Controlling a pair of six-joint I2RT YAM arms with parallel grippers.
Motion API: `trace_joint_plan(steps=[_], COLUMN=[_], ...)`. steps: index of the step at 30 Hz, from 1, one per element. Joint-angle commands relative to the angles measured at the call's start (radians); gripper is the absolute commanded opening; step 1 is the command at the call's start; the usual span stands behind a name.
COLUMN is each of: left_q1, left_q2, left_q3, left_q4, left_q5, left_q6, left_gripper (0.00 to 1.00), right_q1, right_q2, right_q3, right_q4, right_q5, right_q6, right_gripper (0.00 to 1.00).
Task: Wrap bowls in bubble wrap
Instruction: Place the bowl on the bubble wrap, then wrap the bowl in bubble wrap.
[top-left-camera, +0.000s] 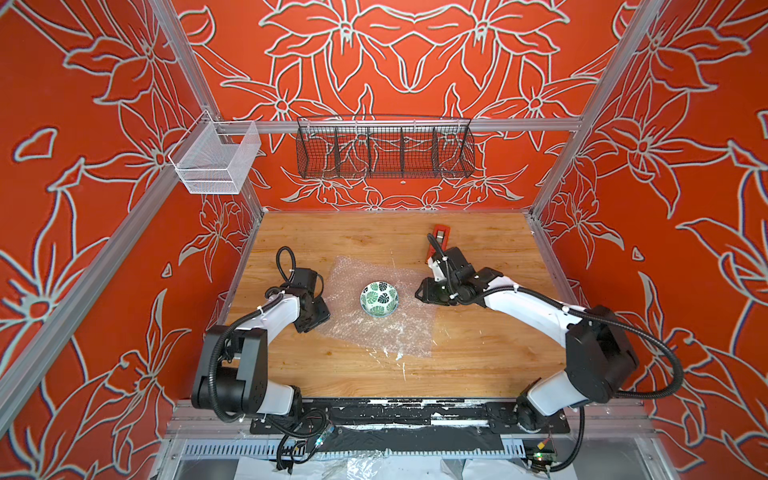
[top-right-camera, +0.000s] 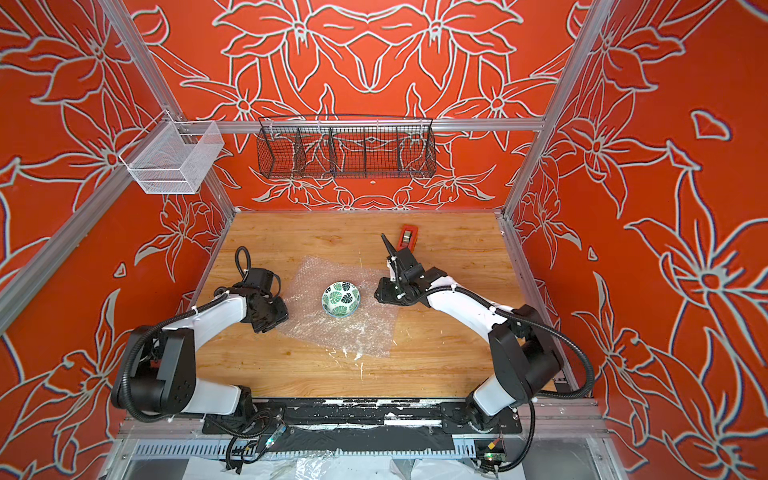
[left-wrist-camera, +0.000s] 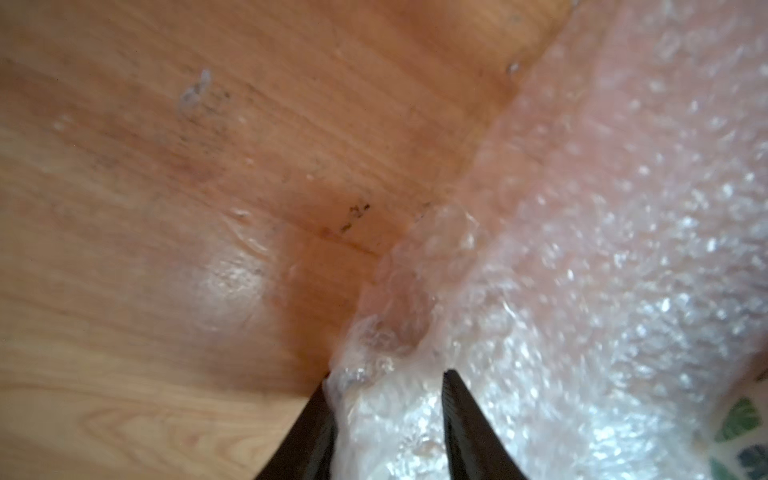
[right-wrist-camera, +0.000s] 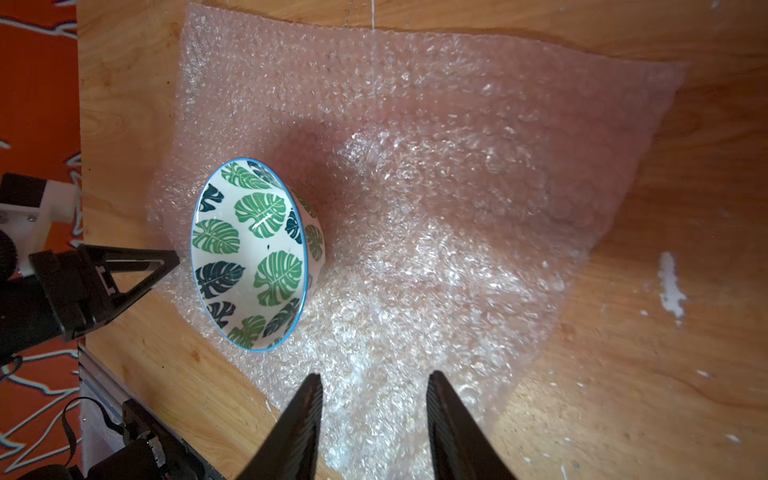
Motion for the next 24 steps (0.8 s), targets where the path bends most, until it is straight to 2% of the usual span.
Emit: trace_joint_plan(steps=[1,4,8,13,18,24], left_q1=[-0.038,-0.075,-0.111,-0.114,-0.13,-0.176], left_q2=[0.005,-0.032,-0.12,-0.224,-0.252,-0.214], left_q3=[0.032,0.048,0.06,0.068,0.087,0.125], left_q4=[-0.022,-0.045,-0.093,-0.122,-0.082,0.002], left_q5=[-0.001,0.015,0.039,0.108,0.216,0.322], left_q6=[0.002,-0.01,-0.024,-0.031,-0.046,-0.092], left_gripper=[0.24,0.14,0.08,0.0,0.0,0.0], right_q1=[-0.005,-0.01,-0.017,-0.022,-0.023,-0.037], right_q2=[-0.041,-0.059,-0.057,-0.037,-0.015,-0.022], right_q3=[-0.053,-0.094,-0.119,-0.122,-0.114,-0.126], right_q4=[-0.014,0.004,0.024,0.054,0.077,0.085], right_q5=[0.025,0.015,-0.003,-0.028,-0.041,-0.021], right_q6=[-0.006,-0.005,-0.012,-0.017,-0.016,-0.008], right_gripper=[0.44,0.44,0.44,0.44,0.44,0.44])
